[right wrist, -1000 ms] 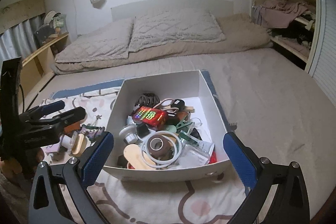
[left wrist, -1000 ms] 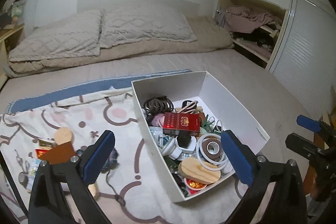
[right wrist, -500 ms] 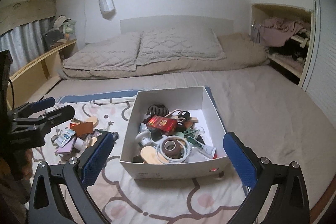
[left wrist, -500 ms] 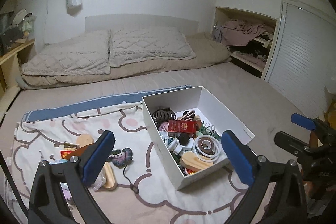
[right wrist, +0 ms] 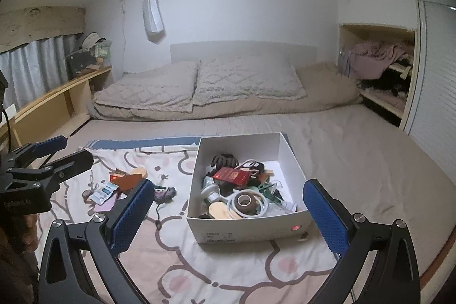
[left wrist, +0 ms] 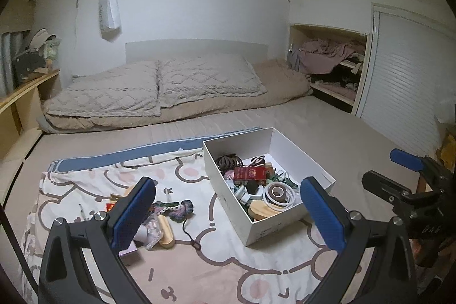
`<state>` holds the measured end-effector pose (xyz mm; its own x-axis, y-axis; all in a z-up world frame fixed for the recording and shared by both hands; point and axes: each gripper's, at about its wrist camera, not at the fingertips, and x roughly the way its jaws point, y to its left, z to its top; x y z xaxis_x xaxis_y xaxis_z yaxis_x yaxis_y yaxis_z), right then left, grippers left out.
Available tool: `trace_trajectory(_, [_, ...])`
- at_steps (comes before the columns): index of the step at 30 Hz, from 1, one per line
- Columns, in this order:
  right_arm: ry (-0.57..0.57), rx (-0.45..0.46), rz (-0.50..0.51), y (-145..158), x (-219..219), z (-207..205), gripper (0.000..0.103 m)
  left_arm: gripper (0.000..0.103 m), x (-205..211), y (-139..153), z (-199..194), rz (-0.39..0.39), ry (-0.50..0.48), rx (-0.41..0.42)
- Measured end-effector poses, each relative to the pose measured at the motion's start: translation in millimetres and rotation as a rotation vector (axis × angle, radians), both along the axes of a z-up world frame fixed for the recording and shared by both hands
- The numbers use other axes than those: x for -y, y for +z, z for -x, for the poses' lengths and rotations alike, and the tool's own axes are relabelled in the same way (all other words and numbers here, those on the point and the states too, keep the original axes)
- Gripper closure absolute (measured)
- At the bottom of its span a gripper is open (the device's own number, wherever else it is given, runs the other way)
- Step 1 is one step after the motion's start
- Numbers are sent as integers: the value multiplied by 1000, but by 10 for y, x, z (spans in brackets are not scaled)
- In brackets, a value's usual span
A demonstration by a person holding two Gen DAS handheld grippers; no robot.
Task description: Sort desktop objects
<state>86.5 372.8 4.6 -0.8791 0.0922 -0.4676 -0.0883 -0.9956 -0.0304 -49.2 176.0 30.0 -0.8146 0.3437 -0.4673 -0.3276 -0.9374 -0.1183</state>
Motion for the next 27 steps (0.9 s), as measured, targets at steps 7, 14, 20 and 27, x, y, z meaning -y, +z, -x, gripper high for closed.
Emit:
trace_trajectory(7, [3,-26,-35,2,148,-195,0,1,112,16,-213,10,28,-13])
trace_trajectory(14, [9,-28,-61,-50,231,-363,0,1,180,-20,-420,36,51,-22])
trace_trajectory(20, [10,-28,-48,-91,256,-486,0,1,215,-65,-584,43,63,-23])
trace_trajectory(27, [-1,-27,-71,-131,300,-585,0,1,248,-195,-675,69,77,24])
